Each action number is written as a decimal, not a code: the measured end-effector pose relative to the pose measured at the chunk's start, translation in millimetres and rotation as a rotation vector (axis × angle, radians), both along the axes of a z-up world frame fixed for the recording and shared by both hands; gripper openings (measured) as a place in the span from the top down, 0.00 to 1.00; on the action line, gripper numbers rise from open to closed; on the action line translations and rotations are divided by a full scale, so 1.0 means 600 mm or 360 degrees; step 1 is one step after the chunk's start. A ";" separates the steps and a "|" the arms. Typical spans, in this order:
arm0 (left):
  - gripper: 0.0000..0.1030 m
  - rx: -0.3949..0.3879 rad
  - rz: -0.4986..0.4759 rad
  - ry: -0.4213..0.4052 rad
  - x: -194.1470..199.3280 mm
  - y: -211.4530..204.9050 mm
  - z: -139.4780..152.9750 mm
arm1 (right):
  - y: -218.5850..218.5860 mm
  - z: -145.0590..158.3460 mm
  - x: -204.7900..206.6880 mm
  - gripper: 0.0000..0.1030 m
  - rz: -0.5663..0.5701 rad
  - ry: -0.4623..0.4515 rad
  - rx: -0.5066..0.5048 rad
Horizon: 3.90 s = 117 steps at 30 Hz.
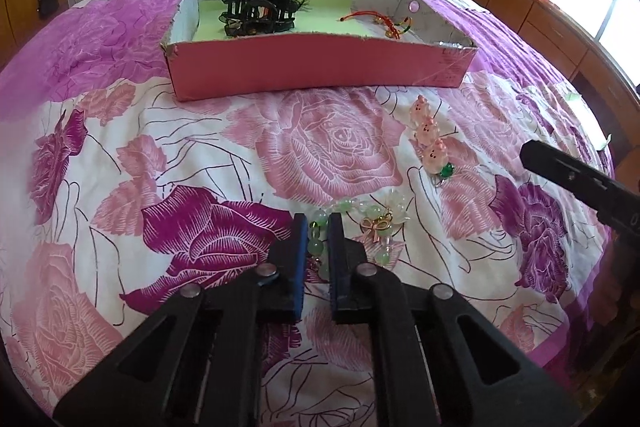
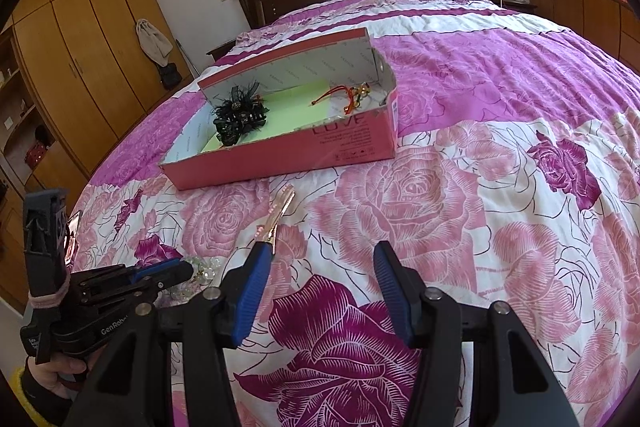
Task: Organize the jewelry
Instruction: 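Close the left tool on the bracelet while the right tool grasps the pink hair clip, then lift the bracelet and hair clip and carry both over the box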
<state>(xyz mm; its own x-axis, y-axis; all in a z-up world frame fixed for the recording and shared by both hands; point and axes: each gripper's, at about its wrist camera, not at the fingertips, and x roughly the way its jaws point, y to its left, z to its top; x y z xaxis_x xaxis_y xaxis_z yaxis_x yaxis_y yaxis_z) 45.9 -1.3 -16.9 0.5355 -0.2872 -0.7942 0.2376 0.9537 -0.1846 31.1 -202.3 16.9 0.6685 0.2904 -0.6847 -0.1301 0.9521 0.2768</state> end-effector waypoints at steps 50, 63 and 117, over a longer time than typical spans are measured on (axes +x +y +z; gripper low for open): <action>1.00 -0.0258 0.0122 -0.0056 -0.007 0.070 0.012 | 0.053 0.022 0.077 0.86 0.0134 0.0027 0.0128; 1.00 -0.0244 0.0052 -0.0245 -0.010 0.050 0.095 | 0.013 0.067 0.028 0.86 0.0082 -0.0164 0.0041; 1.00 -0.0028 0.0212 -0.0540 0.212 -0.019 0.075 | 0.047 0.033 0.253 0.86 0.0055 -0.0348 -0.0167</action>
<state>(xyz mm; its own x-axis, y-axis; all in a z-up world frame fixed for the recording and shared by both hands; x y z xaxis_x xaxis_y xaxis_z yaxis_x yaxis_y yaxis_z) 173.1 -12.7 27.9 0.8014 -0.2089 -0.5605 0.1619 0.9778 -0.1330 183.0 -174.0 36.7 0.7949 0.2504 -0.5527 -0.2089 0.9681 0.1381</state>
